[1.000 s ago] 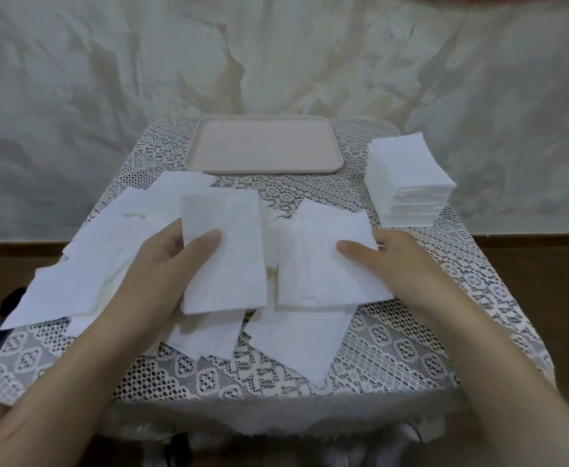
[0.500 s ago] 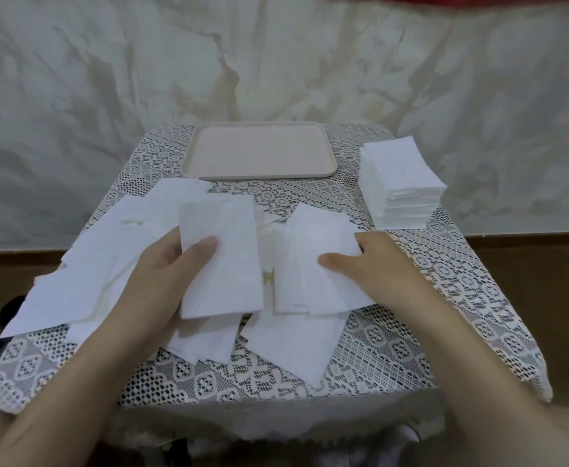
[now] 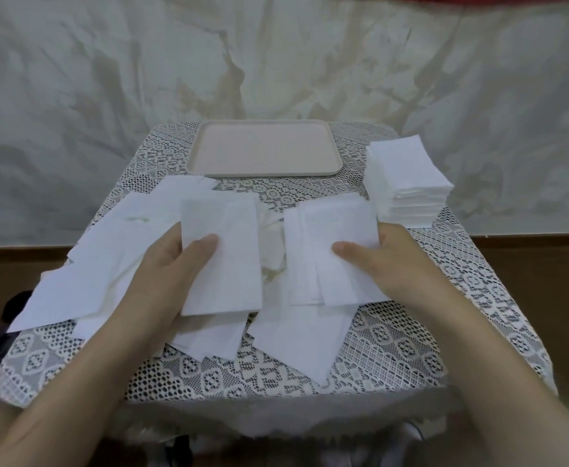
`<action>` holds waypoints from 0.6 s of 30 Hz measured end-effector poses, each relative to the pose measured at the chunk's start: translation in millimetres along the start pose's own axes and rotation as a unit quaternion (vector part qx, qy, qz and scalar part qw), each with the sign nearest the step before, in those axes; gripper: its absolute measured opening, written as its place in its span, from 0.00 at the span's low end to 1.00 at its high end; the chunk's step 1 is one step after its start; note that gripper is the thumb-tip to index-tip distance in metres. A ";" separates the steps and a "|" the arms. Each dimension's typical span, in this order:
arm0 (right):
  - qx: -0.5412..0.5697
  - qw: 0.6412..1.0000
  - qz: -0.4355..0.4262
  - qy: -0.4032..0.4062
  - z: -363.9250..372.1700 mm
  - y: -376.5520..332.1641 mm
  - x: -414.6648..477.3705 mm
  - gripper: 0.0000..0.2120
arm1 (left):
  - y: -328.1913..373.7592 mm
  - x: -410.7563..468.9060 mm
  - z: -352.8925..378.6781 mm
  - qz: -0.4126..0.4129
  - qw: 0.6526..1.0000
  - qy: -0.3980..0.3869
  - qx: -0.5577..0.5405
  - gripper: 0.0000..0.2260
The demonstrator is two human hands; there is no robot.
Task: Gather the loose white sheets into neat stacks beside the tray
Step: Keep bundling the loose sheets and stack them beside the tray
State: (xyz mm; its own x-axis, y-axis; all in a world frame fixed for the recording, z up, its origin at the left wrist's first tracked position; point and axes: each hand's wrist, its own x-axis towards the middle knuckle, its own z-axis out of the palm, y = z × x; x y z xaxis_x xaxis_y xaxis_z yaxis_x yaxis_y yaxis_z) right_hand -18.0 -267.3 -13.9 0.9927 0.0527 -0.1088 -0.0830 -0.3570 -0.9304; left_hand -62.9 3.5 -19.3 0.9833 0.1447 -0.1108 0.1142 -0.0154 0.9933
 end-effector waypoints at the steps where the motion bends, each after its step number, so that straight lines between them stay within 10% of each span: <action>1: 0.023 1.000 -0.004 0.005 -2.3 -1.0 -2.8 0.06 | 0.6 -1.3 0.3 0.006 1.000 -0.003 0.001 0.09; 18: 0.033 0.996 -0.049 -0.064 50.9 -24.5 -13.7 0.08 | 1.4 -6.3 20.7 0.035 0.999 -0.009 -0.005 0.13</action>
State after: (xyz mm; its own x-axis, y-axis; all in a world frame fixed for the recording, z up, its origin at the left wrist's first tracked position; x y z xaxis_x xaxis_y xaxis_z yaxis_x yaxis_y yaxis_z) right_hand -34.1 -211.8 -7.5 0.9775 0.2038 -0.0552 0.0049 -0.2831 -0.9591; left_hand -66.0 -18.0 -17.9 0.9911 0.1259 -0.0422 0.0445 -0.0153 0.9989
